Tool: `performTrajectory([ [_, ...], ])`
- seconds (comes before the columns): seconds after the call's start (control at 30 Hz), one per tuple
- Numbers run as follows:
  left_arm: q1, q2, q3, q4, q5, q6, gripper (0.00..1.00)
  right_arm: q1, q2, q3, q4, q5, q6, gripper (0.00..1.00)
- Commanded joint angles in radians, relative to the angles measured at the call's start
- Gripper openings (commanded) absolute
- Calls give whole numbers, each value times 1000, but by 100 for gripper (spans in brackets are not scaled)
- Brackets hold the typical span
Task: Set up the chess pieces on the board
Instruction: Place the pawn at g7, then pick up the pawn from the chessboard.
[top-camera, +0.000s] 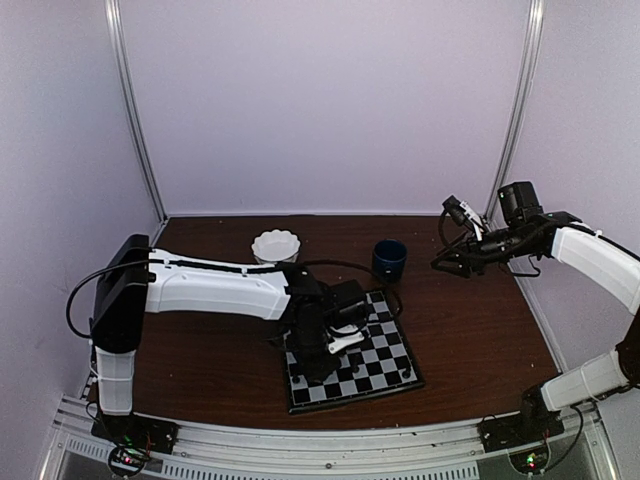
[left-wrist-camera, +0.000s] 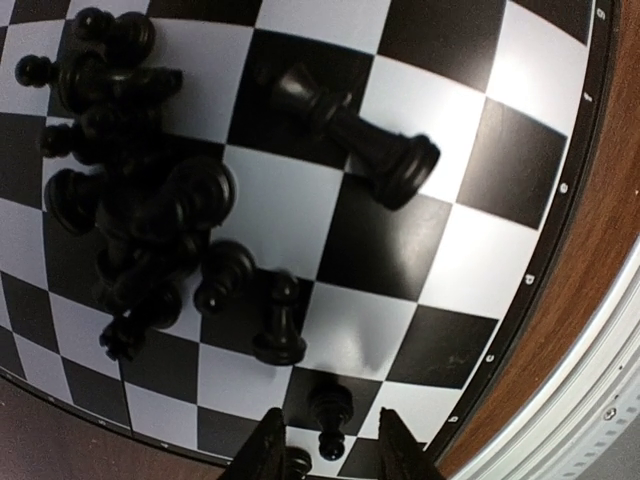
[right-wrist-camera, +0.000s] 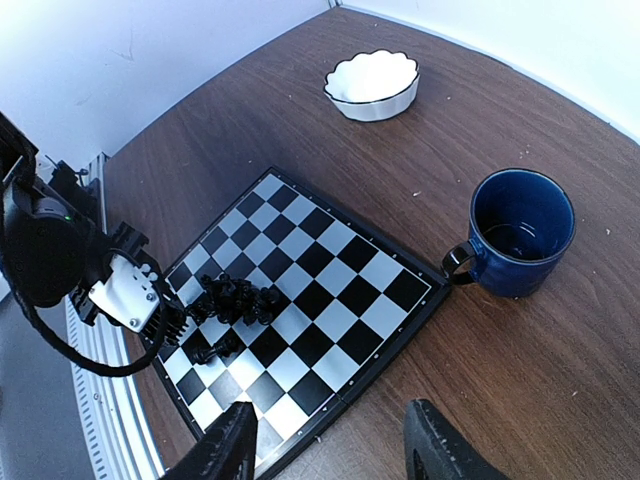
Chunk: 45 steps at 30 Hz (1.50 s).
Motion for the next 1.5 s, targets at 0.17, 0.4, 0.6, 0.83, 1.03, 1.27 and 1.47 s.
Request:
performTrajectory([
  [0.17,33,-15,4,122,-5,-31,33,-5,1,-17,13,-1,-11,53],
  [0.4,45,3,8,135,11,-21,29,-4,6,-17,13,-2,-13,53],
  [0.6,45,23,10,139,30,-15,23,-4,10,-17,13,-2,-16,53],
  [0.83,46,35,8,139,45,-11,22,-5,17,-17,11,-3,-20,53],
  [1.03,46,53,11,138,42,-8,20,-5,21,-15,12,-5,-21,52],
  [1.27,46,58,12,139,36,-5,17,-5,24,-17,12,-6,-23,52],
  [1.47,46,70,13,139,35,-7,18,-5,27,-15,10,-8,-25,52],
])
